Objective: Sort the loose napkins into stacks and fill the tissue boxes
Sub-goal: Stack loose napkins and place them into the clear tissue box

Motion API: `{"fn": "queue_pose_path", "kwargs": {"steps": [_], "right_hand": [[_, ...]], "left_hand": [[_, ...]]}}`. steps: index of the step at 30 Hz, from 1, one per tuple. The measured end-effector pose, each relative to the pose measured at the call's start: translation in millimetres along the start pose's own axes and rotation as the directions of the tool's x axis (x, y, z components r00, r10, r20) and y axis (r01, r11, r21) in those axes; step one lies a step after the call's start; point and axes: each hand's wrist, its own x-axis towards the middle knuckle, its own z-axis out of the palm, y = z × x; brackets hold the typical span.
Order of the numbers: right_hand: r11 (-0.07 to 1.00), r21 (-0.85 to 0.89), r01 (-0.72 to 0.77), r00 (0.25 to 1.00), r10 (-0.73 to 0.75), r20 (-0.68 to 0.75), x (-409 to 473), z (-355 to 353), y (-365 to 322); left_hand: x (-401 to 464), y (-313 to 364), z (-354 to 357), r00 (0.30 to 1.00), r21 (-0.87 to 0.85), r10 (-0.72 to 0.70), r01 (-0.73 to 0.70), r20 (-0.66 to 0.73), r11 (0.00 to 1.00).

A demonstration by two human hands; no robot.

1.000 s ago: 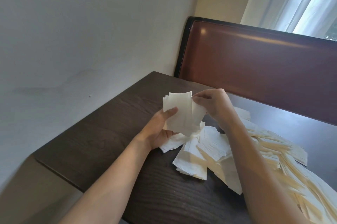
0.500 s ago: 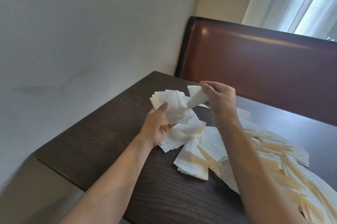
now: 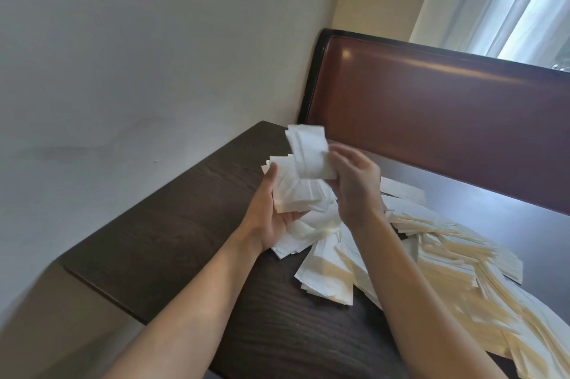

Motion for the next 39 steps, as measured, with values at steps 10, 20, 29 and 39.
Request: {"fn": "queue_pose_path", "kwargs": {"steps": [10,20,29,39], "right_hand": [[0.889,-0.456,0.039,0.998,-0.057,-0.025,11,0,19],[0.848,-0.522,0.087,0.993,-0.116,-0.024,13,-7,15],[0.88,-0.467,0.083,0.983,-0.15,-0.108,24,-23,-3],[0.932,-0.359,-0.055,0.997,0.033,-0.067,18,-12,5]], "left_hand": [[12,-4,-6,0.981,0.0,0.147,-0.148,-0.126,0.989],[10,-5,-4,0.995,0.015,0.103,-0.103,0.0,0.995],[10,-2,-6,0.992,-0.078,0.061,-0.07,-0.108,0.995],[4,-3,-1,0.999,-0.008,0.003,-0.004,-0.049,1.0]]}}
